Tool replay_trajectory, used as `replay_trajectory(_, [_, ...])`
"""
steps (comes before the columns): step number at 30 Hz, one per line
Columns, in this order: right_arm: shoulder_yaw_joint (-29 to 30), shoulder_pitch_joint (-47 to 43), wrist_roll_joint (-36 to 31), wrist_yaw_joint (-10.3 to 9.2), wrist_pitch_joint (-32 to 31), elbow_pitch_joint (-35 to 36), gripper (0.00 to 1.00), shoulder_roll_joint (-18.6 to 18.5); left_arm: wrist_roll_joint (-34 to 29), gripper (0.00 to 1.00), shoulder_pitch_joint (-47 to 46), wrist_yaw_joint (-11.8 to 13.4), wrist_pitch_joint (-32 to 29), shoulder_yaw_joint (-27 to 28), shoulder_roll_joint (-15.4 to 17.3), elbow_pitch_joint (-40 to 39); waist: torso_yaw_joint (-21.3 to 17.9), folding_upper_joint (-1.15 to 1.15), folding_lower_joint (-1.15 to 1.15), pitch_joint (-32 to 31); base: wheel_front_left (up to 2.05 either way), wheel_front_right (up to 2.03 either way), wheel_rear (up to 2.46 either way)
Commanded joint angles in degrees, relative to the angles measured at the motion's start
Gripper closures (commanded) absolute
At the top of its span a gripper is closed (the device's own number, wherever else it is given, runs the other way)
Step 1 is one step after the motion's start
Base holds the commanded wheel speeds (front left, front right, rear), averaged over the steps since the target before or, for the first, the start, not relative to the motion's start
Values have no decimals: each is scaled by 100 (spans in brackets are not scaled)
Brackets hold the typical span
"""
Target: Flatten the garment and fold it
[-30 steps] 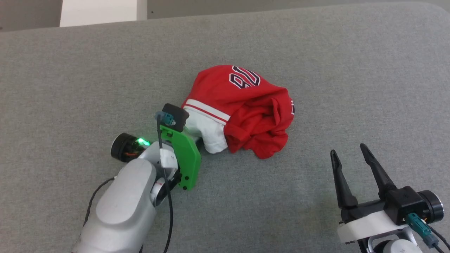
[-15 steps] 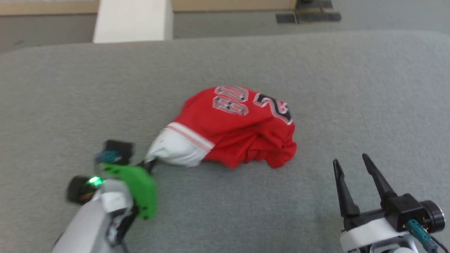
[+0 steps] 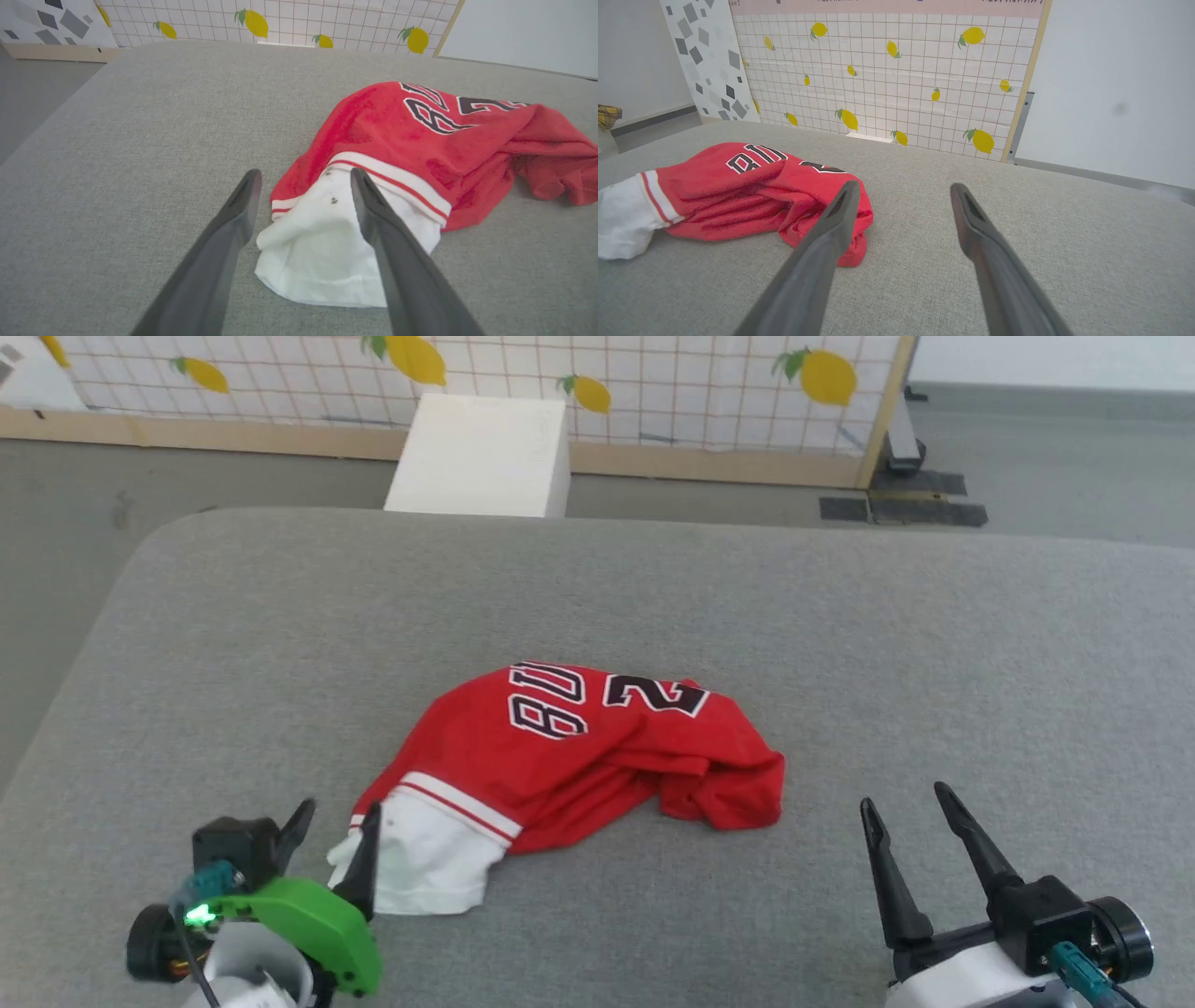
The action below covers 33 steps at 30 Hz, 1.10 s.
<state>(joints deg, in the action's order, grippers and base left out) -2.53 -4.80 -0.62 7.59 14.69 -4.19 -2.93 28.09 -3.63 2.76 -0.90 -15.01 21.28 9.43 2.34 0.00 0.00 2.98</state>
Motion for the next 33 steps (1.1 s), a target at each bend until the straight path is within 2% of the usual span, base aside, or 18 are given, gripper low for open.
replay_trajectory(1, [-27,-27,-37,-10,-27,-19,0,5,-138,0,-93,-17,368,-5,-98,-4,133,0,0,-110,0,0,0])
replay_trajectory(4, [-113,94,-7,-10,-352,-5,0,2,-394,0,-155,-47,1239,-69,-255,-49,265,0,0,-133,0,0,0])
replay_trajectory(6, [-256,248,34,-10,-746,-21,0,-67,-572,0,-145,-72,1472,-140,-346,-132,372,0,0,-123,0,0,0])
replay_trajectory(11, [-618,862,240,-10,-2043,-304,0,-358,-953,0,15,-91,1583,-197,-621,-480,689,0,0,-15,0,0,0])
replay_trajectory(18, [-1036,1674,757,-10,-3676,-1244,0,-598,-1283,0,275,-255,1588,-120,-1020,-675,1179,0,0,173,0,0,0])
replay_trajectory(23, [-1190,1977,835,-10,-3983,-1753,0,-724,-1411,0,306,-394,1588,4,-1217,-632,1369,0,0,292,0,0,0])
replay_trajectory(29, [-1442,2165,921,-10,-3978,-2268,0,-843,-1562,0,269,-507,1589,139,-1360,-523,1389,0,0,479,0,0,0])
replay_trajectory(30, [-1473,2195,919,-10,-3956,-2333,6,-862,-1577,0,259,-522,1589,156,-1382,-509,1373,0,0,509,0,0,0])
replay_trajectory(31, [-1500,2235,910,-10,-3905,-2400,75,-888,-1599,0,243,-541,1589,176,-1406,-490,1354,0,0,531,0,0,0])
replay_trajectory(32, [-1526,2267,888,-10,-3857,-2445,100,-908,-1613,0,231,-551,1589,199,-1423,-479,1327,0,0,548,0,0,0])
replay_trajectory(33, [-1579,2299,857,-10,-3820,-2503,100,-944,-1627,0,213,-568,1589,230,-1444,-464,1290,0,0,564,0,0,0])
